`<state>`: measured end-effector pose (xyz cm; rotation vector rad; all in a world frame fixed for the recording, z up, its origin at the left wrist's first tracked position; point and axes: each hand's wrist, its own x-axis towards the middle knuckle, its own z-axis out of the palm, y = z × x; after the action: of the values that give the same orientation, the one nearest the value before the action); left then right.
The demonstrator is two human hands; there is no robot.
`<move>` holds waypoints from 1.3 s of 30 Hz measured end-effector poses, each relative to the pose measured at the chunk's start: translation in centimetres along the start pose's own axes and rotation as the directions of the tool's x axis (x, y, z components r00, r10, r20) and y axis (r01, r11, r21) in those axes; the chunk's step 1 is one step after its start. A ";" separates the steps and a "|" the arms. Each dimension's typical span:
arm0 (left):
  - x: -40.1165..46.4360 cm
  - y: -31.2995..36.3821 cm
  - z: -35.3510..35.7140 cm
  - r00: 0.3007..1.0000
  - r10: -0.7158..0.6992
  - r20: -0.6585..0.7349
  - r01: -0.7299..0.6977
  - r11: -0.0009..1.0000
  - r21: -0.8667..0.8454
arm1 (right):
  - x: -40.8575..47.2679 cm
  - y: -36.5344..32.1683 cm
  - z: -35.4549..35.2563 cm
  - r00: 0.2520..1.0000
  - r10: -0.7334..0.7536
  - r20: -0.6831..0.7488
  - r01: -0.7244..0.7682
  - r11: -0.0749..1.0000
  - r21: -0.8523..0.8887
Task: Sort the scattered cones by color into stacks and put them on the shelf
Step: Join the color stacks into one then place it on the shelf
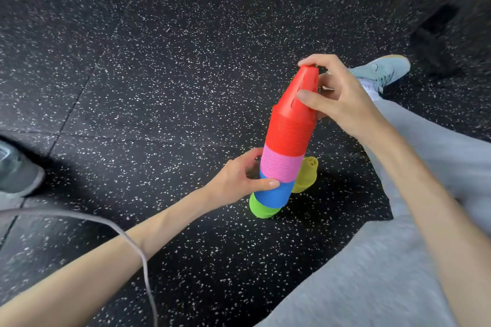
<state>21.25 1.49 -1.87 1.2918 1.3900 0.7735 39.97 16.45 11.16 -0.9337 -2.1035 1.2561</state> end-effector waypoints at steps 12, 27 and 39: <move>0.3 -3.0 0.9 0.985 0.035 -0.171 -0.032 0.999 0.020 | -0.7 0.1 0.8 0.991 0.026 0.133 -0.031 0.999 0.036; -0.8 -7.0 4.9 0.969 -0.132 -0.207 0.116 0.989 -0.087 | 1.0 2.7 0.3 0.997 0.075 0.027 -0.077 0.996 0.053; -0.2 -6.8 5.9 0.952 -0.170 -0.254 0.130 0.978 -0.164 | 2.3 4.4 1.0 0.996 0.087 -0.014 -0.087 0.996 0.007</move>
<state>24.90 -1.24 -9.66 0.9811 1.5945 0.9517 39.10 19.10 6.98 -1.0380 -2.0663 1.2950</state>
